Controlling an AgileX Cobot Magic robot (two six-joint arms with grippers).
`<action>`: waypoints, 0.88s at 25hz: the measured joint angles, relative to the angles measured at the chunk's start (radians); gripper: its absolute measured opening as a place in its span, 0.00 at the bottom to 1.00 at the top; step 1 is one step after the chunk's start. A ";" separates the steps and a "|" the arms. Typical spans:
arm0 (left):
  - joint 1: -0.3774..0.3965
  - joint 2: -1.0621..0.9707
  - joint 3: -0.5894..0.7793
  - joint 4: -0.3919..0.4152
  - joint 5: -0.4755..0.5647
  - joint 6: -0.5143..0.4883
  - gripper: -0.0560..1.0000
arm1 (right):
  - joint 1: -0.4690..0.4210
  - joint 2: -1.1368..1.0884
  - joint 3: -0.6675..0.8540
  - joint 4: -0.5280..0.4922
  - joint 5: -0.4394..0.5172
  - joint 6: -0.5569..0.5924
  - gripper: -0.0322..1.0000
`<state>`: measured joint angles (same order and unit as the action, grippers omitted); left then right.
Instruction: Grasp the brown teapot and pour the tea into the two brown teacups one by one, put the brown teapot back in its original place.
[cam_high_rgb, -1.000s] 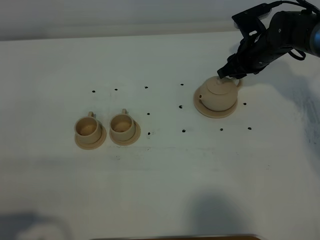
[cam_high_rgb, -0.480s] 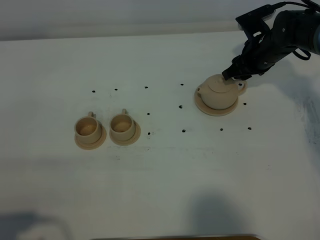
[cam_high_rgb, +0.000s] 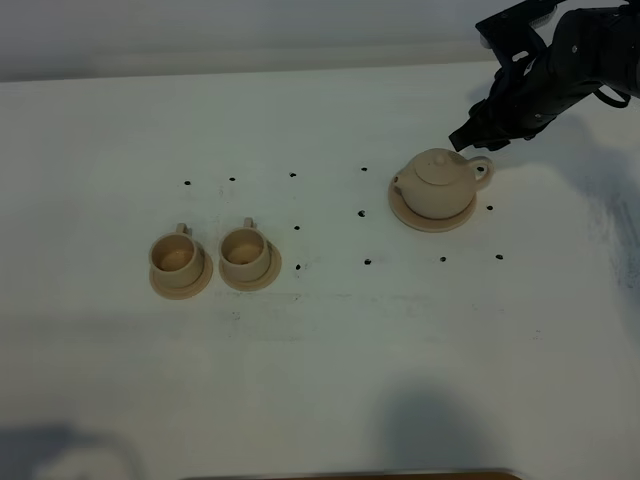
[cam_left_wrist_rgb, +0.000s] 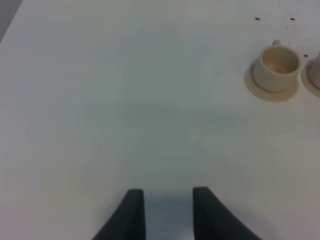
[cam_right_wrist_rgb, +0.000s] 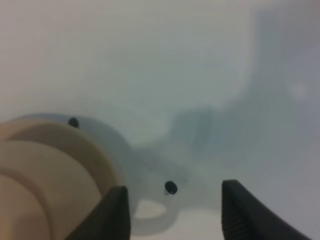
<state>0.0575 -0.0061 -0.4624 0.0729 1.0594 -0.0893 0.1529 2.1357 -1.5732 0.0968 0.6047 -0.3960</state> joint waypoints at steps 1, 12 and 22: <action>0.000 0.000 0.000 0.000 0.000 0.000 0.34 | -0.003 0.000 0.000 -0.002 0.001 0.000 0.42; 0.000 0.000 0.000 0.000 0.000 -0.002 0.34 | -0.003 0.001 0.000 -0.022 -0.007 0.001 0.42; 0.000 0.000 0.000 0.000 0.000 -0.002 0.34 | -0.003 0.011 0.000 -0.023 0.024 0.001 0.42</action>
<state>0.0575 -0.0061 -0.4624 0.0729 1.0594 -0.0911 0.1500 2.1470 -1.5732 0.0740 0.6287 -0.3953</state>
